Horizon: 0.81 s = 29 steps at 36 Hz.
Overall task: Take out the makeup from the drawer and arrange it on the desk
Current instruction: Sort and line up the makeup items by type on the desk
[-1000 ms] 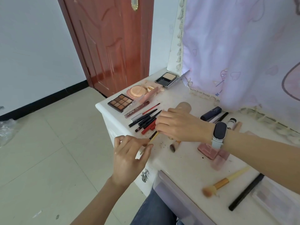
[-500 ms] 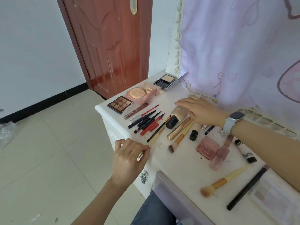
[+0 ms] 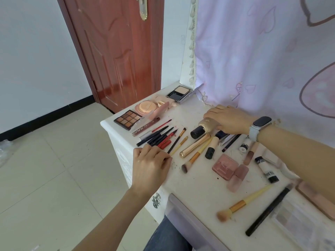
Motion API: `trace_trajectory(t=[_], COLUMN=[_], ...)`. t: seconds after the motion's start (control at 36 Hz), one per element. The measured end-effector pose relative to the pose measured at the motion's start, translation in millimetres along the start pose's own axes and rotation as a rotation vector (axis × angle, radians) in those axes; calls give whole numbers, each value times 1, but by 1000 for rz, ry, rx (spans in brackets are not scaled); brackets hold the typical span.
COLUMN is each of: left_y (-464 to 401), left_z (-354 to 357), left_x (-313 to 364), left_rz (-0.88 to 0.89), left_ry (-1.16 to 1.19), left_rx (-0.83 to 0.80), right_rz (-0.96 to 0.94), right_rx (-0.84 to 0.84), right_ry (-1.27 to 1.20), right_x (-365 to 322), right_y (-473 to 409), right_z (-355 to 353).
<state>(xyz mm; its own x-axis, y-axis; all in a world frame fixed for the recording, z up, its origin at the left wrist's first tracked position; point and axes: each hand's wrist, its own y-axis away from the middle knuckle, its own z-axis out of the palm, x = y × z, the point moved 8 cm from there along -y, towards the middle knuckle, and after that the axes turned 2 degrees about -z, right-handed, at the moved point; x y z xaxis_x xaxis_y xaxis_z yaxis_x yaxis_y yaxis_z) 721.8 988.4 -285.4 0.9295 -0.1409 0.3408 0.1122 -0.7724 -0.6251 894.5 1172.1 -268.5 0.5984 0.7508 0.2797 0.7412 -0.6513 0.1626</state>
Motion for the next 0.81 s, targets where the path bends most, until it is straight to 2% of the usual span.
trace_trajectory(t=[0.19, 0.36, 0.44, 0.56, 0.64, 0.69, 0.81], left_y=[-5, -9, -18, -38, -57, -70, -87], left_z=[5, 3, -2, -1, 5, 8, 10], left_x=[1, 1, 1, 3, 13, 28, 53], left_rz=[-31, -69, -101, -209, -273, -261, -224], left_ry=[-43, 2, 67, 242, 406, 498, 572], left_rx=[15, 15, 14, -20, -107, -158, -137], right_rz=[40, 19, 155, 343, 310, 261, 145], right_rx=[-76, 2, 135, 275, 284, 290, 259], right_ry=[-139, -166, -473, -1173, -1694, -1867, -1950], right_x=[1, -3, 6, 14, 1, -9, -29], right_y=[-3, -8, -3, 11, 18, 23, 34], right_z=[5, 0, -11, -28, -36, -43, -57])
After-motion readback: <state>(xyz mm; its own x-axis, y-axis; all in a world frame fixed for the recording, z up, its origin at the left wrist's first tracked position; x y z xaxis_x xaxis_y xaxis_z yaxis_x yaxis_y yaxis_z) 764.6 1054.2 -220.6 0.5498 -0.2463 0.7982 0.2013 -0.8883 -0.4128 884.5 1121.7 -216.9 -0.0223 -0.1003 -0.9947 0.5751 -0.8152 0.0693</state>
